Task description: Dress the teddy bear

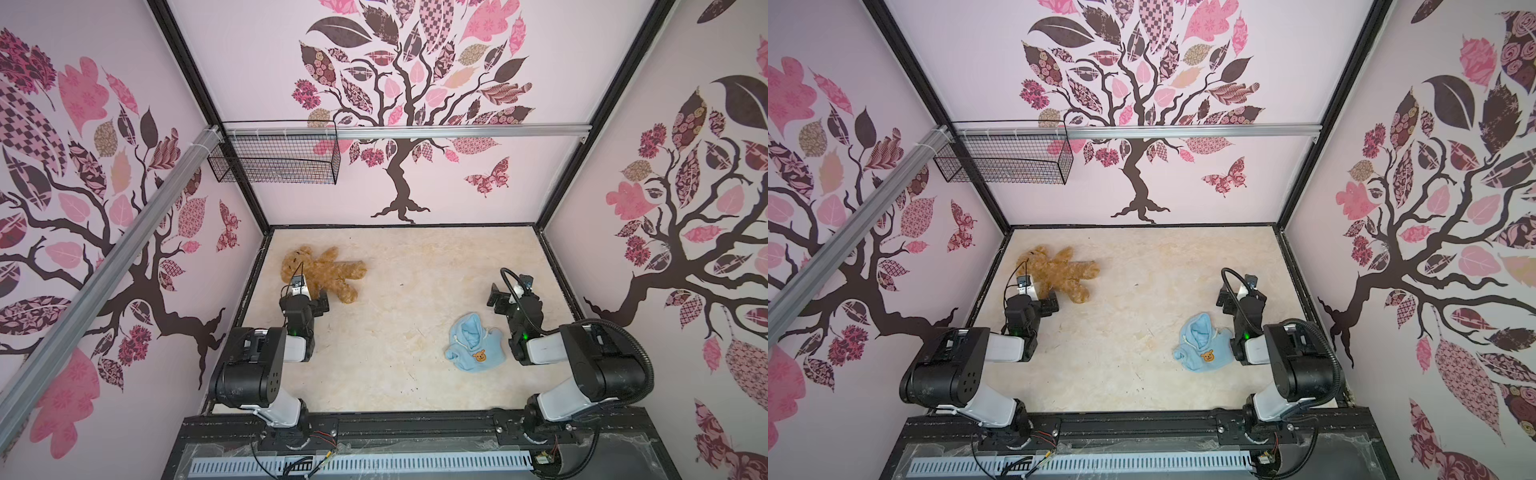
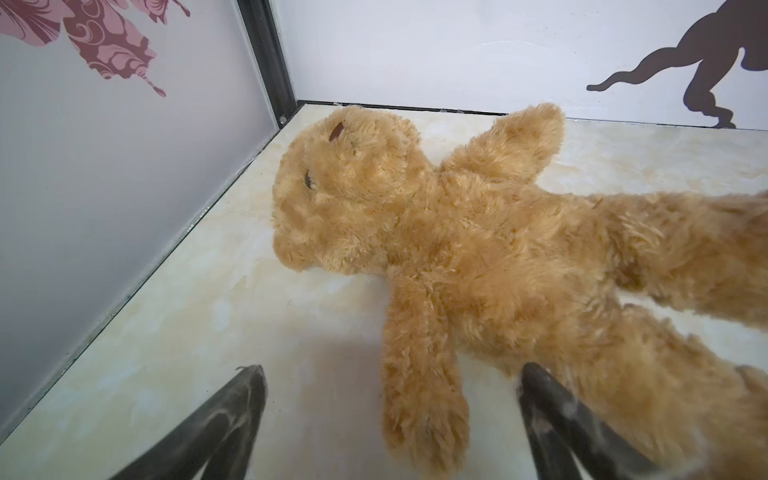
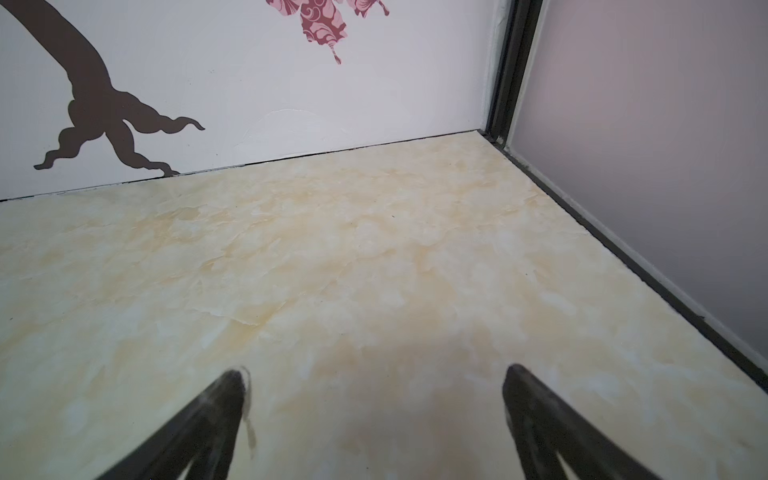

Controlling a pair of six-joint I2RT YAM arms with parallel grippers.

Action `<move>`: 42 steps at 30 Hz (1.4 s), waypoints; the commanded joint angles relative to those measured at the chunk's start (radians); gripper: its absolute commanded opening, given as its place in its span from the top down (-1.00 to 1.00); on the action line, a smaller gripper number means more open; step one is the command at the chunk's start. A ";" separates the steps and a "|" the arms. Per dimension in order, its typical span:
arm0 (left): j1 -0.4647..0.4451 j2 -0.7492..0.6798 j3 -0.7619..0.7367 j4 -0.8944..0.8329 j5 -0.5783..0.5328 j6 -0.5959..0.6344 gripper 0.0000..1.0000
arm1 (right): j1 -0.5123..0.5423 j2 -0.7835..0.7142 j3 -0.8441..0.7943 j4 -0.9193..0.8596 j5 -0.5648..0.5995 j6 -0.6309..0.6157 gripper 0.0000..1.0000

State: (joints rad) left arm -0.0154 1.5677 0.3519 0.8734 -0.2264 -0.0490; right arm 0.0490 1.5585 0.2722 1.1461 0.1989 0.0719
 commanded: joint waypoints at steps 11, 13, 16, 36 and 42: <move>0.004 -0.009 0.026 0.006 -0.002 -0.001 -0.95 | -0.006 -0.009 0.006 0.009 0.010 0.009 -0.99; 0.004 -0.008 0.030 0.004 -0.001 -0.001 -0.95 | -0.005 -0.009 0.006 0.009 0.011 0.009 -0.99; 0.006 -0.007 0.030 0.004 0.002 -0.002 -0.95 | -0.006 -0.009 0.006 0.009 0.010 0.008 -1.00; 0.010 -0.008 0.031 0.002 0.011 -0.004 -0.95 | 0.000 -0.009 0.008 0.007 0.019 0.005 -0.99; 0.010 -0.010 0.030 0.003 0.012 -0.004 -0.95 | 0.001 -0.016 -0.003 0.026 0.009 0.000 -1.00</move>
State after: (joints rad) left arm -0.0120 1.5677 0.3534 0.8730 -0.2222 -0.0498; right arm 0.0490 1.5585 0.2718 1.1469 0.2058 0.0715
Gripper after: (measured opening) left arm 0.974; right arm 0.997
